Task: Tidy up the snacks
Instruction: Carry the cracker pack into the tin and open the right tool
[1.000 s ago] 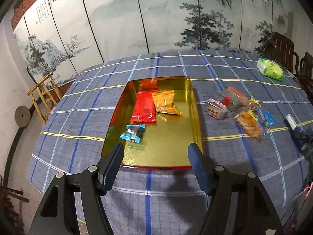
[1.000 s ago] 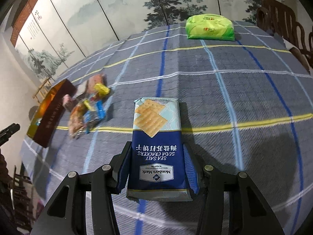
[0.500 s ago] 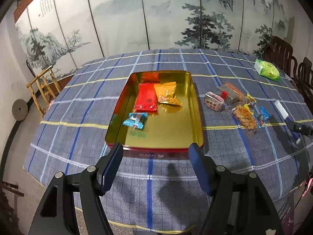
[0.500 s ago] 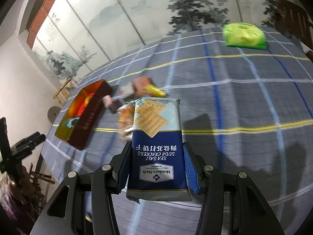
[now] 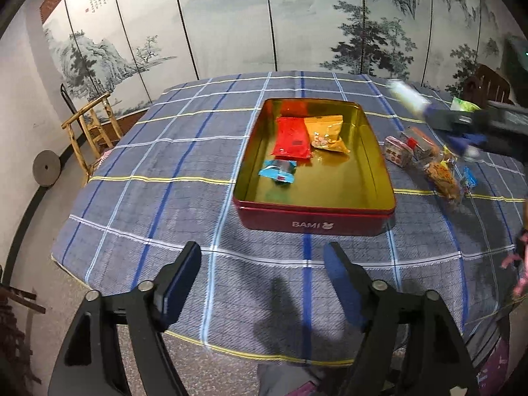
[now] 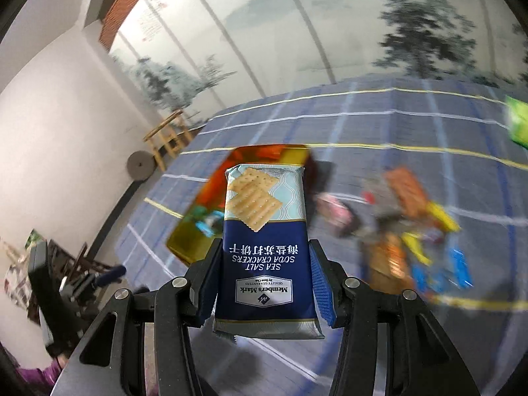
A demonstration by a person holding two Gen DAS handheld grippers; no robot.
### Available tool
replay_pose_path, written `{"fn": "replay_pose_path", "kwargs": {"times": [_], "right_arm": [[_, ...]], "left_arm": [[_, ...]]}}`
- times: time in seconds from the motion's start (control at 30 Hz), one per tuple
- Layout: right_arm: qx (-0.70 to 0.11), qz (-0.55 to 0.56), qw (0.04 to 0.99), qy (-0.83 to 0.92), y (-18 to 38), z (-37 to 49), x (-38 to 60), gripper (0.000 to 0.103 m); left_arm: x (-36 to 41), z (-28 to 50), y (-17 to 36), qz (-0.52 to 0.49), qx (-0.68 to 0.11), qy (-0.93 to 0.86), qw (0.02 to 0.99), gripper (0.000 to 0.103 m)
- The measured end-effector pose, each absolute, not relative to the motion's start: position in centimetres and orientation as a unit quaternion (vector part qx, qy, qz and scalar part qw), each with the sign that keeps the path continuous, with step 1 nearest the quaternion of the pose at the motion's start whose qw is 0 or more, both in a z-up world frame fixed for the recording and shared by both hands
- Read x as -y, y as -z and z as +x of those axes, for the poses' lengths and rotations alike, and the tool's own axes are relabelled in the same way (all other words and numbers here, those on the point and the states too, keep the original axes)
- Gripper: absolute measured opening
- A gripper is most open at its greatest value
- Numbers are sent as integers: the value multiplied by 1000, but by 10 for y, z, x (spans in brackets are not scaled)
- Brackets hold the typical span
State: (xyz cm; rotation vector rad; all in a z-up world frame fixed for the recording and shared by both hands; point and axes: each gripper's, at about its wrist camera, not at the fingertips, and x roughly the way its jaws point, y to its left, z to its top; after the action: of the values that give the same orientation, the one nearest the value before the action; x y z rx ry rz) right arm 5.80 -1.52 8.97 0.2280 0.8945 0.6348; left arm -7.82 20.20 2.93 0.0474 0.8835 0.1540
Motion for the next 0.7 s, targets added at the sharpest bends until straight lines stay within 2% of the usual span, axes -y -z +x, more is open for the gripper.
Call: {"fn": "replay_pose_path", "kwargs": {"times": [0.23, 0.7], "right_arm": [[-457, 96, 827, -314, -67, 96, -55, 51], [-489, 33, 823, -286, -32, 123, -119, 51]], "left_arm": [[-211, -85, -33, 22, -419, -76, 904, 75], [-226, -82, -18, 3, -440, -72, 895, 76]]}}
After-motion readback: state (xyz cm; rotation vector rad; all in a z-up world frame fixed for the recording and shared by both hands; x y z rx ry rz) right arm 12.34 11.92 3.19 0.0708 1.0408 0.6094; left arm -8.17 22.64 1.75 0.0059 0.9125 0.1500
